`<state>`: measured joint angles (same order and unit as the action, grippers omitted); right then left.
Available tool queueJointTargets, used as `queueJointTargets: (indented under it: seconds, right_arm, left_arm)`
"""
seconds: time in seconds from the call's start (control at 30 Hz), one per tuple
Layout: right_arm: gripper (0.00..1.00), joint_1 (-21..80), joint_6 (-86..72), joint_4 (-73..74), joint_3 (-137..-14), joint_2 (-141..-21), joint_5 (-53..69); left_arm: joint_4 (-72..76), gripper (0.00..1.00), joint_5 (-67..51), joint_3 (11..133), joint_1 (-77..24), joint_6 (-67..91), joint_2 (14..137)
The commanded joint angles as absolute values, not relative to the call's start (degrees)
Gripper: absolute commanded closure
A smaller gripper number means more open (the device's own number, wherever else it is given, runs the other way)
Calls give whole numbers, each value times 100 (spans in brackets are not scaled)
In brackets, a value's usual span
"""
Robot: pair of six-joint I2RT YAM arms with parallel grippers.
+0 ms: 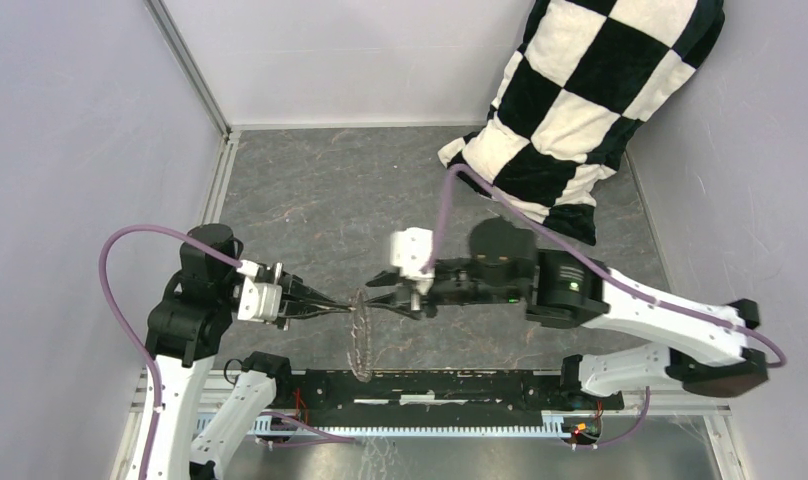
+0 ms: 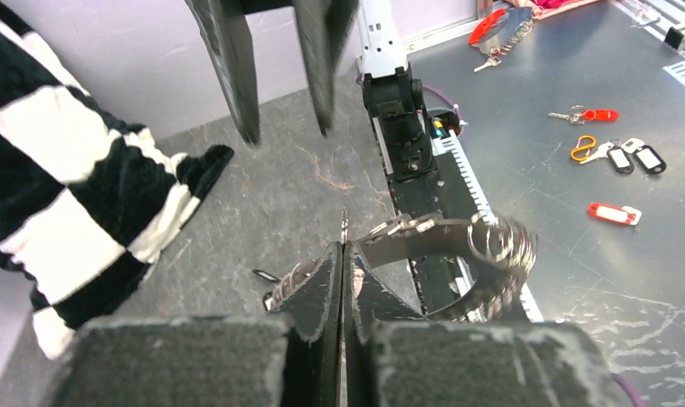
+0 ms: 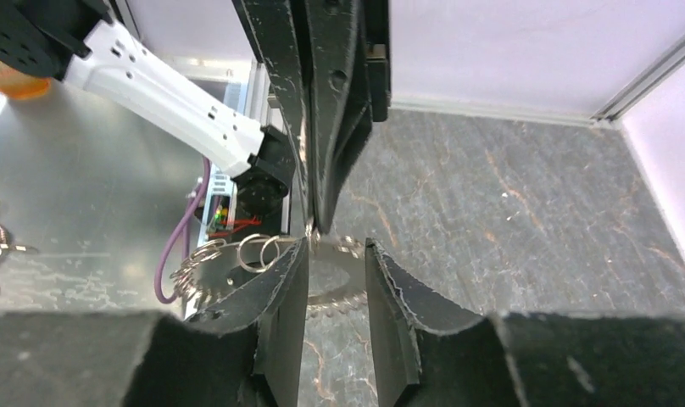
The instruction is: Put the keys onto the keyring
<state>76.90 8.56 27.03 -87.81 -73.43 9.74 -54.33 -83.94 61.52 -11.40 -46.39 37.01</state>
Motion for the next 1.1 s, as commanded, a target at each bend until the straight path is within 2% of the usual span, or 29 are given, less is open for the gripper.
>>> queueJointTargets:
  seconds: [0.0,0.2,0.5,0.6,0.8,0.9,1.07]
  right_arm:
    - [63,7502,486,1169,-7800,-6321,1276]
    - [65,7421,396,92,-6582,-5632,1117]
    - [70,7416,365,-1229,-5820,-5725,1571]
    - [70,7411,395,-1423,-5746,-5768,1595]
    - [72,7415,492,-1330,-5837,-5799,1490]
    - [72,7417,518,-1212,-5973,-5865,1477]
    - [72,7415,501,-1087,-6106,-5950,1511]
  left_arm:
    - [-5336,98,-9092,6477,-1169,-5402,3757]
    - [-5342,98,-9306,6706,-1179,-5993,3674]
    - [-4933,98,-9362,6751,-1207,-5961,3411]
    - [-4003,98,-9316,6388,-1207,-5684,3077]
    - [-80,98,-9377,4756,-1182,-3643,2016]
    - [-152,98,-9378,4772,-1185,-3856,2002]
    - [-1173,98,-9378,5206,-1195,-4548,2154]
